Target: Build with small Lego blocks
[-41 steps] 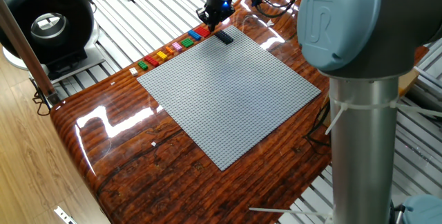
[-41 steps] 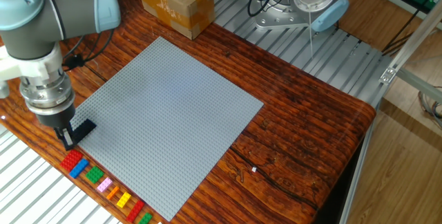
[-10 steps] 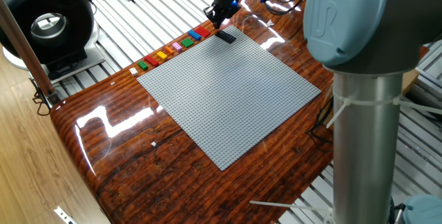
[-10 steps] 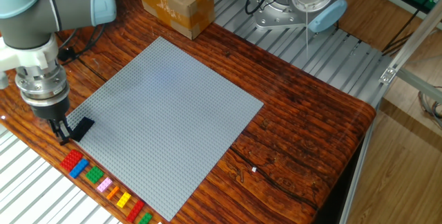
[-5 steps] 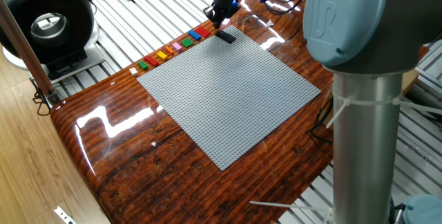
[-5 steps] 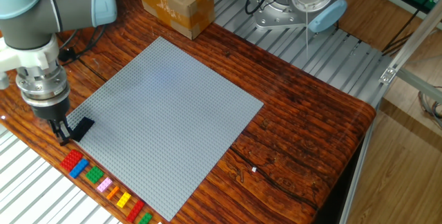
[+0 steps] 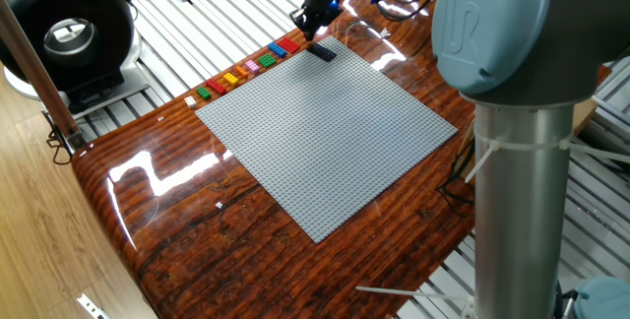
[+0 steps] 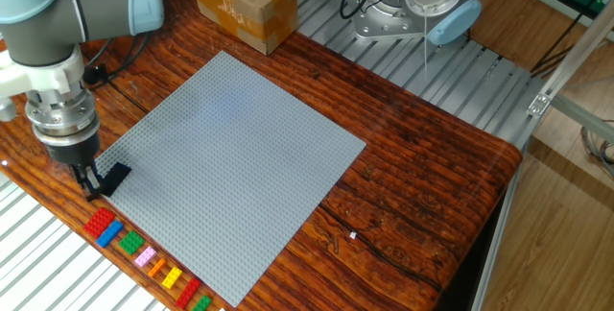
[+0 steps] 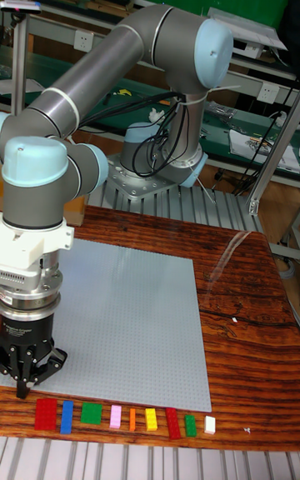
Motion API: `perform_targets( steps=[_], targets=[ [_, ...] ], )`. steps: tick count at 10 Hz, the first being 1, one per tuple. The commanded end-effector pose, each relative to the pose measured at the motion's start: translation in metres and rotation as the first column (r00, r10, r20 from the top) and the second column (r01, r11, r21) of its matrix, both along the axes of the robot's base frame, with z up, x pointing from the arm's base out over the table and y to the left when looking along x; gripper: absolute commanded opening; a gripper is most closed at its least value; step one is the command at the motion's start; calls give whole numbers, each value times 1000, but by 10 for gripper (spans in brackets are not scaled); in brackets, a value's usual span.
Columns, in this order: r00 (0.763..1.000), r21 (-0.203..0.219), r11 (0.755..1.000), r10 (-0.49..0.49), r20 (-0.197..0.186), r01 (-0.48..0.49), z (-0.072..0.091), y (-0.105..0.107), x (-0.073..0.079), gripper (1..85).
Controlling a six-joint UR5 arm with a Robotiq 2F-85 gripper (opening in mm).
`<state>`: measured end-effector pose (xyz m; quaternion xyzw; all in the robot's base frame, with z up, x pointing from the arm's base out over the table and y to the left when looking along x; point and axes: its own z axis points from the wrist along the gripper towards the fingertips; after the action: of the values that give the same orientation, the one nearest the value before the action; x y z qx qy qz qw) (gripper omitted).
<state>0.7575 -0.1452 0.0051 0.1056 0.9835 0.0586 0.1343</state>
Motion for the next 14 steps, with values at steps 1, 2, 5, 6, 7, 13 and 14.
perform_targets(
  steps=[1, 2, 5, 6, 7, 13, 14],
  targets=[
    [1000, 15, 1000, -6, -10, 6, 1, 0, -5, 10],
    [1000, 15, 1000, -6, -14, 6, 1, 0, -7, 10],
    [999, -14, 1000, -5, -35, 4, 5, -4, -8, 10],
    [999, -33, 999, -7, -40, 5, 7, -8, -6, 10],
    [999, -38, 999, -2, -40, 1, 8, -9, -4, 10],
    [995, -109, 989, 97, -35, -101, 7, -49, -6, 10],
    [993, -104, 987, 115, -34, -118, 5, -55, -8, 10]
  ],
)
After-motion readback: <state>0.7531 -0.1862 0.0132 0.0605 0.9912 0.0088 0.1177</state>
